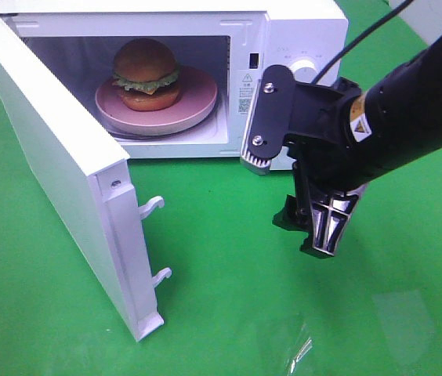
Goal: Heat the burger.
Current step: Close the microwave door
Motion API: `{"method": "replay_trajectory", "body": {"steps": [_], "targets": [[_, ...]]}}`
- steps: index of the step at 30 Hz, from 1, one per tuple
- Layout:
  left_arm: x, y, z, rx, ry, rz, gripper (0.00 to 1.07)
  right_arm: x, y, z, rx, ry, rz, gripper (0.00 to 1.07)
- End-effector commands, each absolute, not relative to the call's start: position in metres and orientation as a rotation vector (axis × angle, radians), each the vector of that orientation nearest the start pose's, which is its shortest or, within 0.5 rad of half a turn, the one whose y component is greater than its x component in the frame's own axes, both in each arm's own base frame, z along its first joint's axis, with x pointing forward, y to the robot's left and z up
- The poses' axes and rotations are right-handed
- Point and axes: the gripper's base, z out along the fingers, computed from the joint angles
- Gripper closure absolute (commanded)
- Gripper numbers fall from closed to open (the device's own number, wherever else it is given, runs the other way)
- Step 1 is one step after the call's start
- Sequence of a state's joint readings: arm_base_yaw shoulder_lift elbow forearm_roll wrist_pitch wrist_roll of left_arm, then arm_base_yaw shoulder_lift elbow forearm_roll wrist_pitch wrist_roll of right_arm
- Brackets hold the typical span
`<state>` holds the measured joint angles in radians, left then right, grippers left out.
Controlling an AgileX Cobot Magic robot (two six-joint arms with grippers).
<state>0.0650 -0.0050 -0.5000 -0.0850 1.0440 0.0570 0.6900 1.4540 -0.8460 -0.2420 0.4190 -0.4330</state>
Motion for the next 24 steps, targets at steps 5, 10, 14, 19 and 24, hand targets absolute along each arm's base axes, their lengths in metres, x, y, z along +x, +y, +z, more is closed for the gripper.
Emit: {"method": "replay_trajectory", "body": {"steps": [5,10,14,19,24], "targets": [[-0.007,-0.008,0.279,-0.008,1.994,-0.032,0.09,0.222,0.140,0.242,-1.018,2.385,-0.027,0.31],[-0.007,-0.008,0.279,-0.008,1.994,-0.032,0.09,0.222,0.115,0.247,-0.793,2.532,-0.046,0.31],[-0.007,-0.008,0.279,-0.008,1.994,-0.032,0.09,0.221,0.090,0.252,-0.581,2.649,-0.044,0.31],[-0.007,-0.008,0.279,-0.008,1.994,-0.032,0.09,0.206,0.065,0.264,-0.426,2.752,-0.072,0.31],[-0.007,-0.008,0.279,-0.008,1.994,-0.032,0.09,0.187,0.057,0.278,-0.392,2.765,-0.080,0.31]]}}
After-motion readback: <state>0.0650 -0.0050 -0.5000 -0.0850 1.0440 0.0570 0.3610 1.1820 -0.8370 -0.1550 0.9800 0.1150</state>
